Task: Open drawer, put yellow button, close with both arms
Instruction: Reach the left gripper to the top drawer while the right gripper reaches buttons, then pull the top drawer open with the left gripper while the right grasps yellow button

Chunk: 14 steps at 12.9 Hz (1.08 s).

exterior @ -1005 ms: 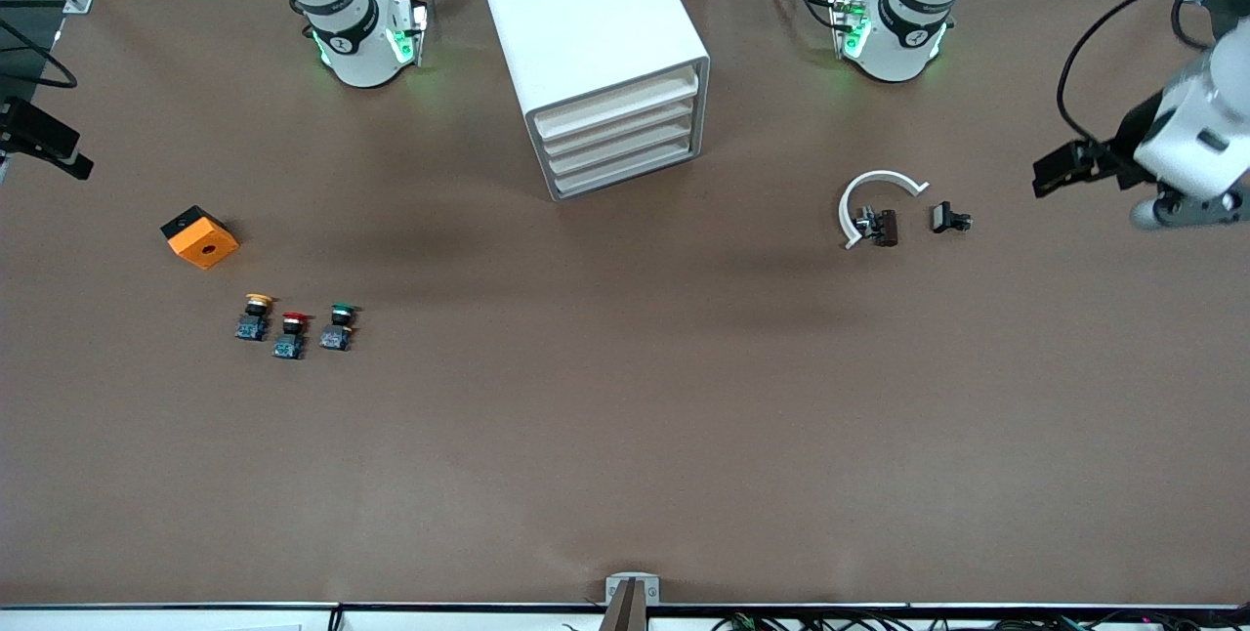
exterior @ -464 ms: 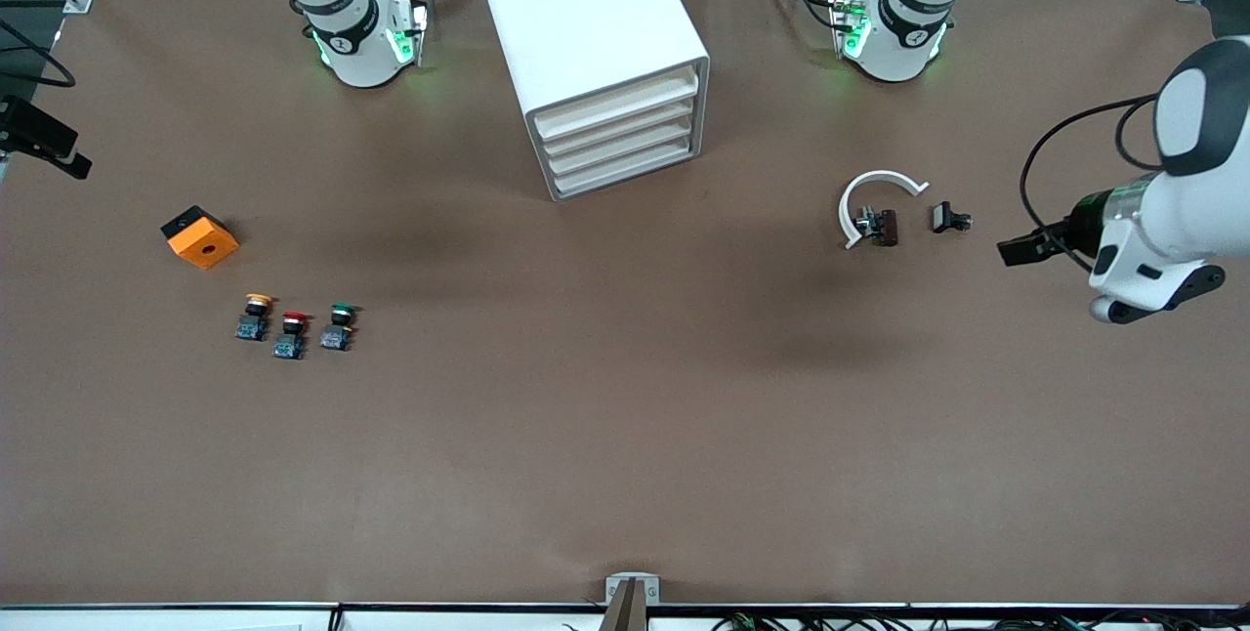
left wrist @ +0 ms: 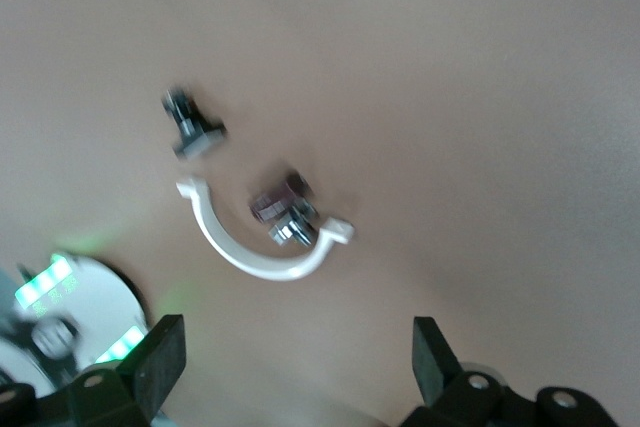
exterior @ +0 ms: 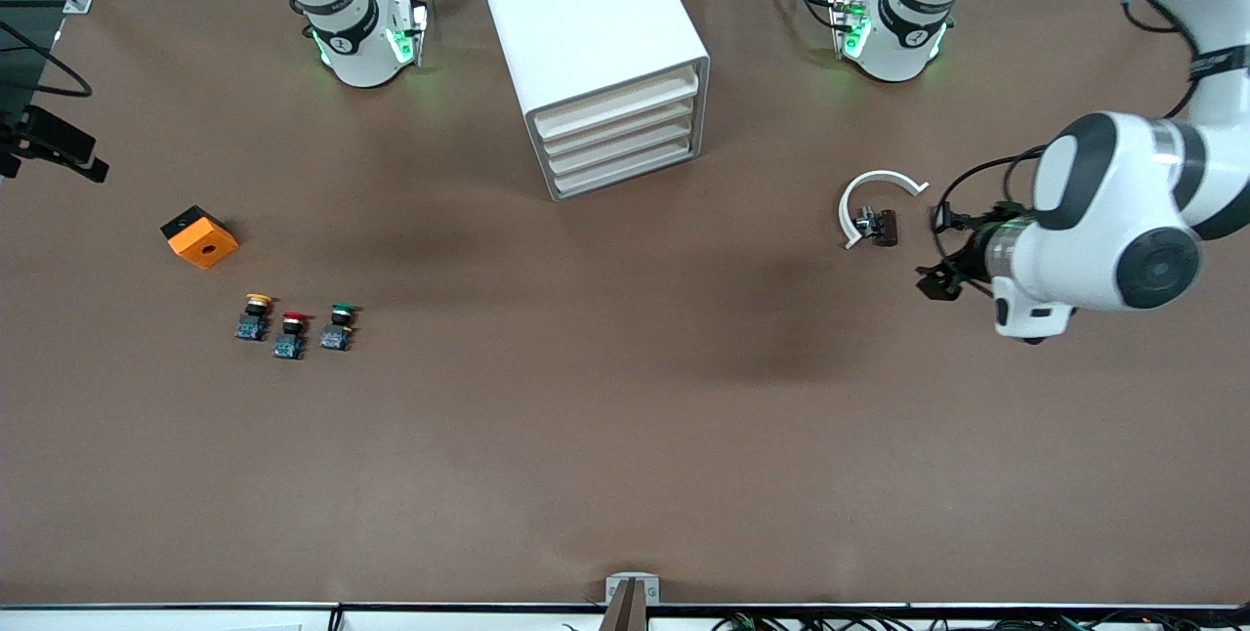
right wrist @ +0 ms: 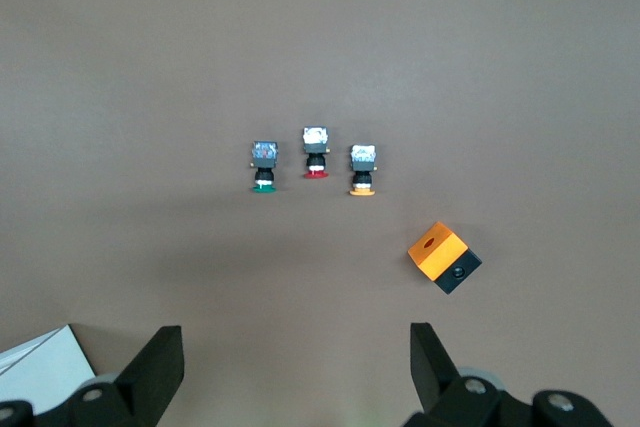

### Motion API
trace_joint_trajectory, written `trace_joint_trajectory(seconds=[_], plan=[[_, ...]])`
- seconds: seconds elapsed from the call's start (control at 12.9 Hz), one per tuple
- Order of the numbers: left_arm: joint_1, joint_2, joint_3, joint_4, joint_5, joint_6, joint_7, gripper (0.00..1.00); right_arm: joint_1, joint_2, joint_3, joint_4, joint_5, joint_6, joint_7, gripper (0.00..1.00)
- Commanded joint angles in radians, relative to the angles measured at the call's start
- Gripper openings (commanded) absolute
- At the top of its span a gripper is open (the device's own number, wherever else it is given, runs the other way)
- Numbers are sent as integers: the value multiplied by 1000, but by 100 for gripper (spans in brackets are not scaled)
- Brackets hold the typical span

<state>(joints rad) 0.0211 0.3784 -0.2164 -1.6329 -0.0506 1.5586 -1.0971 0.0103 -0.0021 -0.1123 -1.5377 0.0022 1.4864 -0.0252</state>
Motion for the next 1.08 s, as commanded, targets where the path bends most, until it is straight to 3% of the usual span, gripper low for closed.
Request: trace_joint_trajectory(seconds=[0.0,0.23,0.31,0.54,0.77,1.0], plan=[[-30,80,0,44,-79,-14,-272,100,-30,83,5,-4,9,-23,-12,100],[-58,141,-3,70,-136,-23,-609,100,-35,204,3,-16,-22,4,-12,100],[-67,151,-1,70,-208,-34,-676,100,-45,232,3,-44,-36,59,-12,100],[-113,178,-1,70,-417,-35,-832,100,-81,235,3,-247,-42,343,-25,100],[-185,218,-1,71,-553,-43,-970,100,-108,244,3,-445,-41,651,-76,100],[-259,266,-1,105,-627,-119,-1151,100,-110,324,3,-522,-41,854,-78,100]])
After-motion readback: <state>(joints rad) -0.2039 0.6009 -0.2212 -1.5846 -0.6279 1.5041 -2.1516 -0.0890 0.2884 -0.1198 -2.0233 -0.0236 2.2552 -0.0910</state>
